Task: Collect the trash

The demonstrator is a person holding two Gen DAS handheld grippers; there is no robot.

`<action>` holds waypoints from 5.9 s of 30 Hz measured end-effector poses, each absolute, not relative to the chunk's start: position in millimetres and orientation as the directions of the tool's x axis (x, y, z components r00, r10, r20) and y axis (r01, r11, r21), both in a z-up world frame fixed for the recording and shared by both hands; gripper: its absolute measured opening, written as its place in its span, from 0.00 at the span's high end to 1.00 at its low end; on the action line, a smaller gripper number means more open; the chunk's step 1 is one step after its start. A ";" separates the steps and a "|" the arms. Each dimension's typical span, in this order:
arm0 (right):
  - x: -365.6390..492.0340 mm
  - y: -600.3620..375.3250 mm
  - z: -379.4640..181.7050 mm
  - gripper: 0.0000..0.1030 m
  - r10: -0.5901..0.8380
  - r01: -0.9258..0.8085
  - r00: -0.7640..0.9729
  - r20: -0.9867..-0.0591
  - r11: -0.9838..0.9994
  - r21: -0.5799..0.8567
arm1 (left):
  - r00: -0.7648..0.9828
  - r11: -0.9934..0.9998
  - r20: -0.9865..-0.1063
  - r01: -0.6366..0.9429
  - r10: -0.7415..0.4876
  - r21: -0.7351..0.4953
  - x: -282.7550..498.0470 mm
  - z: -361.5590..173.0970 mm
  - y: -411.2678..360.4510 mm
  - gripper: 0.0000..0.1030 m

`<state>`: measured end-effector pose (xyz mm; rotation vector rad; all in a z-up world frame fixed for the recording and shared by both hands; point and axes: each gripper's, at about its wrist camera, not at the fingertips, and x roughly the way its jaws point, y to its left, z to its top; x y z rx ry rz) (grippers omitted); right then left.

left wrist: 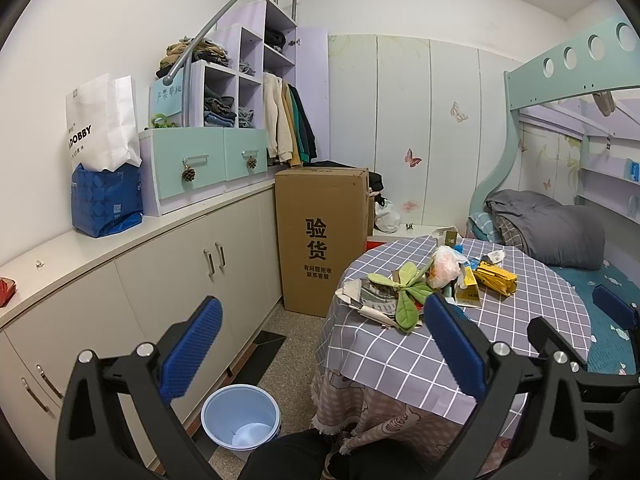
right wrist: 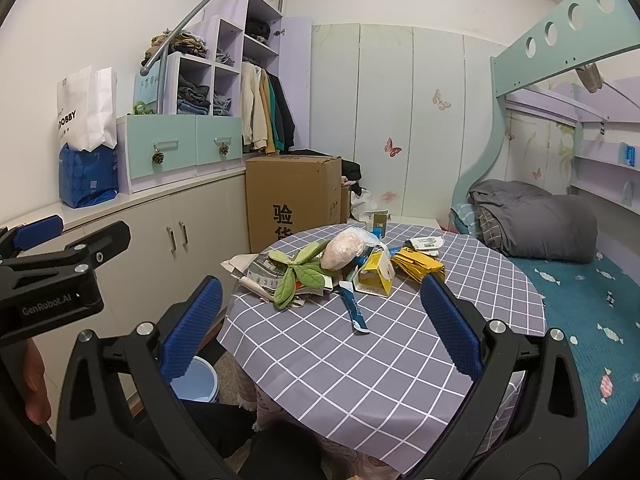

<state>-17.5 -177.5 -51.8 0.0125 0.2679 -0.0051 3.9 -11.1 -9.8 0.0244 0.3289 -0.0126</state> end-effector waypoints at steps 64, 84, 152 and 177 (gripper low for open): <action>-18.9 -171.2 -61.7 0.06 0.017 -0.011 0.948 -0.317 1.000 0.023 | 0.935 0.999 -0.355 0.020 -0.004 0.041 8.2 -23.1 -13.8 0.04; -15.0 -176.3 -60.3 0.06 0.016 -0.003 0.941 -0.338 0.999 0.038 | 0.927 0.999 -0.374 0.018 0.002 0.049 11.7 -26.0 -15.6 0.04; 226.7 -196.2 -93.5 0.90 0.140 -0.068 0.794 -0.592 0.987 0.143 | 0.704 0.914 -0.604 0.173 -0.375 -0.366 263.5 -108.7 -16.7 0.94; 239.5 -135.6 -118.6 0.81 -0.074 -0.076 0.711 -0.699 0.981 -0.181 | 0.814 0.938 -0.524 0.071 -0.251 -0.339 188.4 -81.3 80.0 0.96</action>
